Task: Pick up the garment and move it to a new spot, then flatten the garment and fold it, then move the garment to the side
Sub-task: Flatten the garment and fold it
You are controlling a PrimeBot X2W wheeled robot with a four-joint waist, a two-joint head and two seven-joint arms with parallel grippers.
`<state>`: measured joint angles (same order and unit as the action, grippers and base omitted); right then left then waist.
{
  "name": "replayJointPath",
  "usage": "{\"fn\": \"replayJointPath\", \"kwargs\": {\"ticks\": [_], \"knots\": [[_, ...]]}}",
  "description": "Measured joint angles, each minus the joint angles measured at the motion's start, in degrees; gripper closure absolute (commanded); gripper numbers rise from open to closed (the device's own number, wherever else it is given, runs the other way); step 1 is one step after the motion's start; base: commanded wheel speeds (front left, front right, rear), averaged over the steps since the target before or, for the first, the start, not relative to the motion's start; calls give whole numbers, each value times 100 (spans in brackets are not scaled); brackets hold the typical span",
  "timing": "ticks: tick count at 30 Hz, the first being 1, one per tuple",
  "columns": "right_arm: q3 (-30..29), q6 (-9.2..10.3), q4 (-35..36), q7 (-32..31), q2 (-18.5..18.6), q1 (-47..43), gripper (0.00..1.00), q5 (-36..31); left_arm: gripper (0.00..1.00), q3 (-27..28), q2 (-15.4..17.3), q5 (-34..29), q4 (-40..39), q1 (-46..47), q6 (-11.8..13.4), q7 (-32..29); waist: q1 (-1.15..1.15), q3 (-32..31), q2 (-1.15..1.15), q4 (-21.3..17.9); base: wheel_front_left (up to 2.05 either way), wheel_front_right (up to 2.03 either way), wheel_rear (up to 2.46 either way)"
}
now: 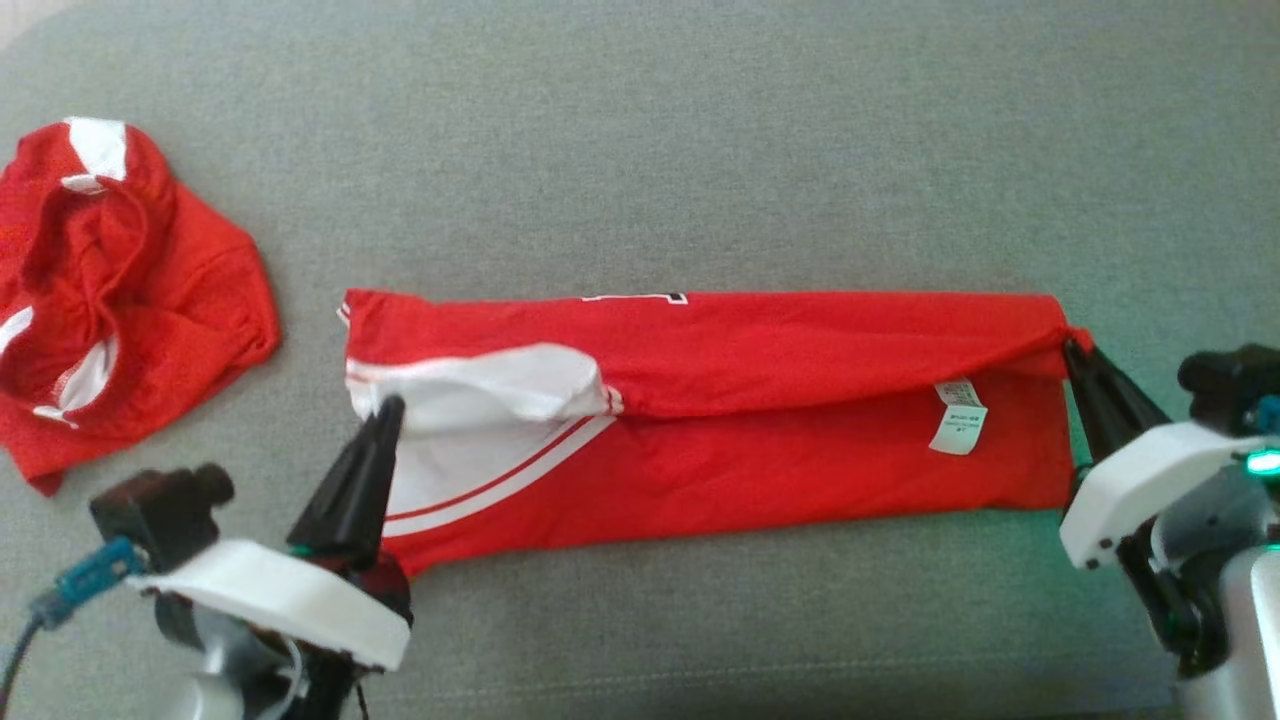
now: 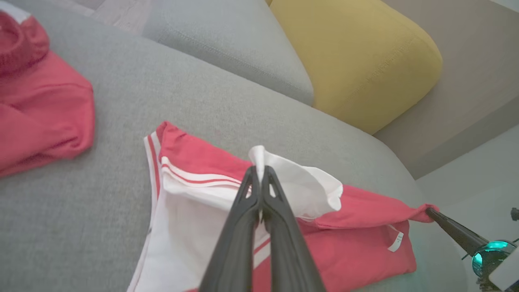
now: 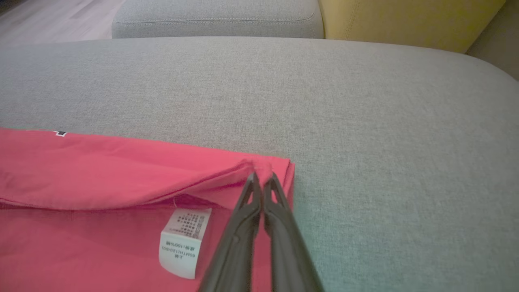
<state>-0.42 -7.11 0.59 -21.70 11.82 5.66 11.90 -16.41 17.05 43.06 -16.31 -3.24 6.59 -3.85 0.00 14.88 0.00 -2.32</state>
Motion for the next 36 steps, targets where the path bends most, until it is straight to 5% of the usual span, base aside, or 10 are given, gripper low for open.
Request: {"fn": "replayJointPath", "kwargs": {"ticks": [5, 7, 9, 10, 11, 25, 36], "knots": [[-100, 0, 109, -57, -114, -179, 100, -132, 100, -146, -142, 101, 370, -141, -62, 99, 0, -57, 0, 19, 0, 0, 0], [-118, 0, 113, -57, -188, -230, 55, -148, 100, -153, -163, 105, 545, -141, -112, 121, 0, -79, 0, 15, 0, 0, 0], [-127, 0, 116, -57, -234, -318, 13, -148, 52, -153, -165, 107, 686, -144, -114, 176, 0, -107, 0, 6, 0, 0, 0], [-157, 0, 125, -56, -244, -367, 0, -149, 7, -152, -165, 107, 740, -154, -129, 207, 0, -120, 0, 1, 0, 0, 0], [-196, 0, 152, -55, -247, -431, 0, -149, 0, -151, -167, 108, 775, -178, -157, 235, 0, -135, 0, -3, 0, 0, 0], [-591, 0, 622, -38, -573, -794, 0, -248, 0, -34, -258, 57, 731, -431, -147, 733, 0, -290, 0, -30, 0, 0, 0], [-588, 0, -308, -458, -649, -73, 0, -380, 0, -141, -314, -116, 845, -236, -118, 867, 0, -250, 0, 74, 0, 0, 0]]}}
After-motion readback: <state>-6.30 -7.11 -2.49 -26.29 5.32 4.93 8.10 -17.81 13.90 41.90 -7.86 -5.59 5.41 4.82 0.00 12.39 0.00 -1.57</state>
